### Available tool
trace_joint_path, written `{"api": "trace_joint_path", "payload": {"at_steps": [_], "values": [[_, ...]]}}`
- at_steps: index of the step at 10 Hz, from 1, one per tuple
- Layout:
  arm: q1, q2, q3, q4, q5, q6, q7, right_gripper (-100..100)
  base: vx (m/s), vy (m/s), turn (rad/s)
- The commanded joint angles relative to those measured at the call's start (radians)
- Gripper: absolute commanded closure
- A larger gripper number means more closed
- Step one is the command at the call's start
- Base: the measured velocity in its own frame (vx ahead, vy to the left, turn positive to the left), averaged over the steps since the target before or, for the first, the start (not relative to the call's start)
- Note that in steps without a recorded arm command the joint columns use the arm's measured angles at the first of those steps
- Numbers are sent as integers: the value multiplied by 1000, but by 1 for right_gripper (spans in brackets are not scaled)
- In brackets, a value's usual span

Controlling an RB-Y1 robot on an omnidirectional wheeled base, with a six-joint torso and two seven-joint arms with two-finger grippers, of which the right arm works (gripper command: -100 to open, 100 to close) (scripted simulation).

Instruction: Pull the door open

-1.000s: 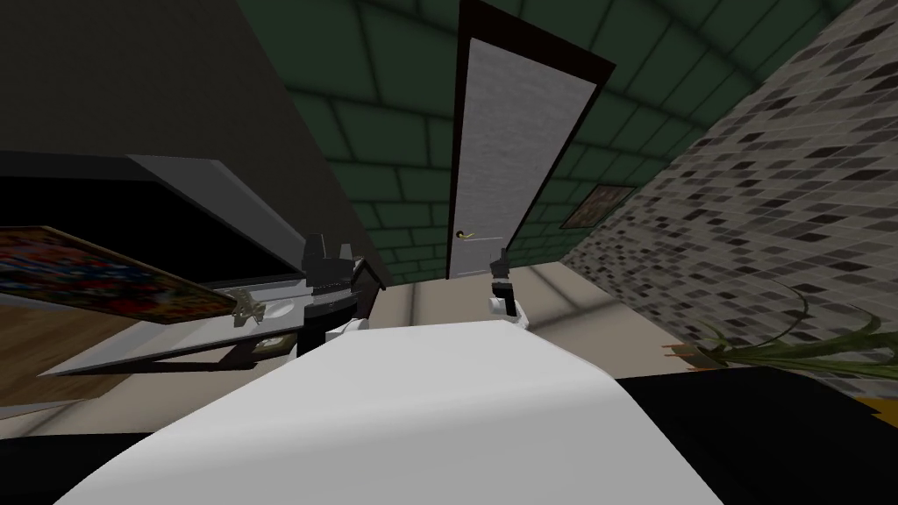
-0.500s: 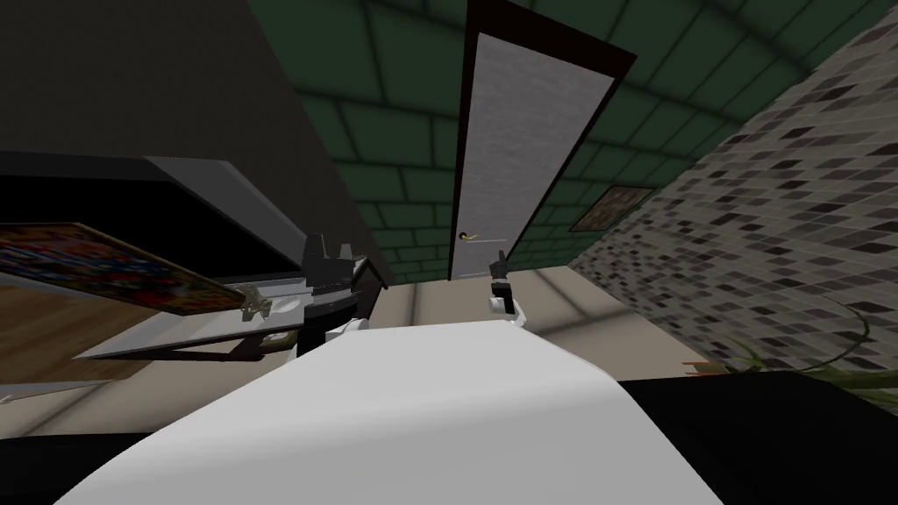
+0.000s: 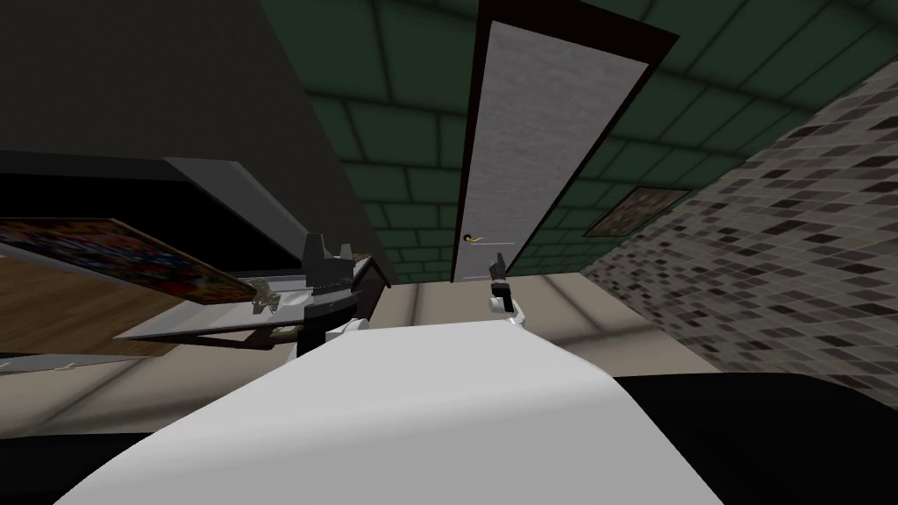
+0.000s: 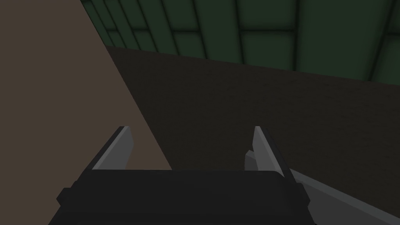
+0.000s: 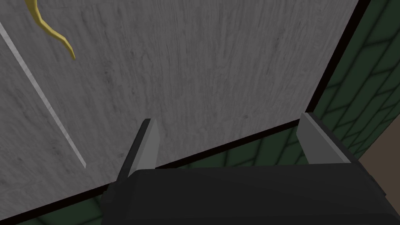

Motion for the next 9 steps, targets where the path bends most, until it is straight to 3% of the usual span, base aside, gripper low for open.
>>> {"api": "trace_joint_path", "payload": {"at_steps": [1, 6, 8, 9], "values": [[-26, -6, -7, 50, -1, 1, 6, -100, 45, -30, 100], [-63, -17, -17, 147, -3, -3, 12, -100, 38, -28, 80], [-100, -28, -27, 219, -5, -8, 19, -100, 56, -42, 132], [-100, -28, -27, 234, -5, -8, 19, -100, 48, -38, 62]]}}
